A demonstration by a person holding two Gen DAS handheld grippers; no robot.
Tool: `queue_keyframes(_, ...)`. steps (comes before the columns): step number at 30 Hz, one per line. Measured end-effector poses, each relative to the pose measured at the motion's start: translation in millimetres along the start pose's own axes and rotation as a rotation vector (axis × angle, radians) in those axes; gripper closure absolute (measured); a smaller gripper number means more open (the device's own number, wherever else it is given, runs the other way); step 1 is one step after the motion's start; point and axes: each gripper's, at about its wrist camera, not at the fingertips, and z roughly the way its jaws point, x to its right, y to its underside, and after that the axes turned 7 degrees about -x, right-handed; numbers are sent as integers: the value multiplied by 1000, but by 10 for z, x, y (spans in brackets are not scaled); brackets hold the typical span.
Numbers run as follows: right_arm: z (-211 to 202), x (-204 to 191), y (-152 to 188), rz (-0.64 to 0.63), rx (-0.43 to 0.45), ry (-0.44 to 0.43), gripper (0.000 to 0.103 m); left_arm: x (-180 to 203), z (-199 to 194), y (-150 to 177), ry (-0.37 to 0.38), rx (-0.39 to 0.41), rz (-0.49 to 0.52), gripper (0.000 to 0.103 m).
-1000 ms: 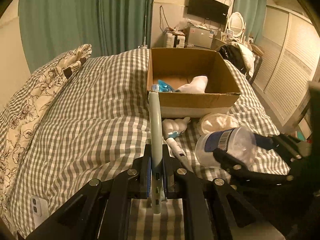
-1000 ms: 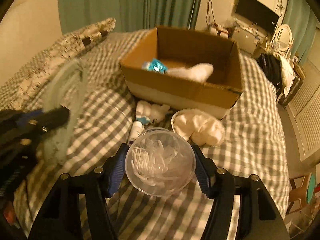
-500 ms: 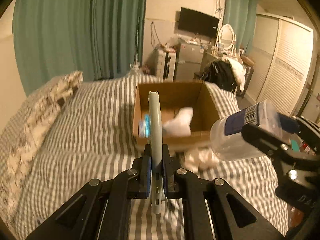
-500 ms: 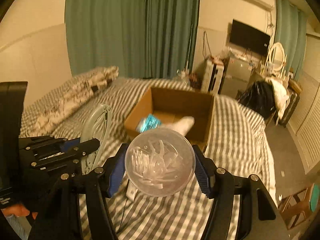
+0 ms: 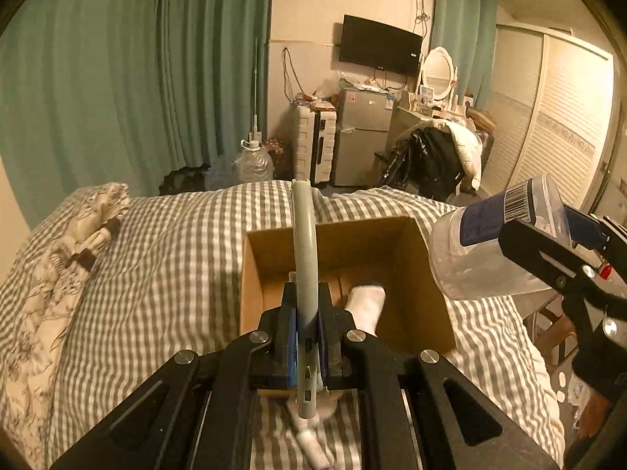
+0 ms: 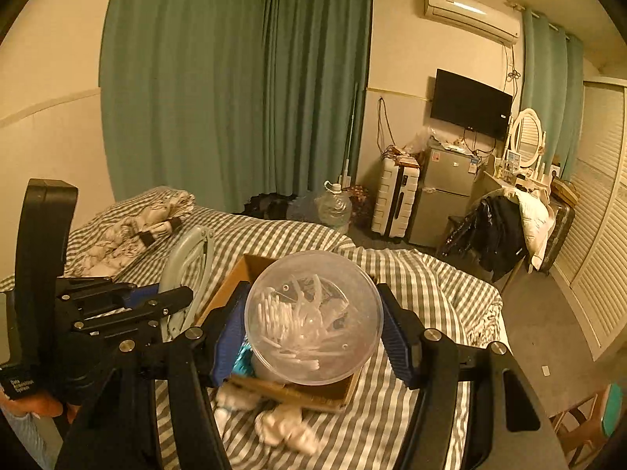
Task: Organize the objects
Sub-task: 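Carry the hanger and cup into the box and open both grippers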
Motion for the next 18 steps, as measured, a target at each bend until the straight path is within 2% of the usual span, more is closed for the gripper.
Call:
queue_keyframes(8, 737, 156, -201, 15, -32, 9, 41, 19, 693, -203, 38, -69, 15, 95)
queue_keyframes(15, 1311, 245, -101, 27, -97, -12, 41, -19, 1185, -51, 71, -153, 18, 95)
queue_keyframes(18, 1481, 262, 1, 35, -120, -37, 41, -19, 1245, 13, 68, -157, 35, 92)
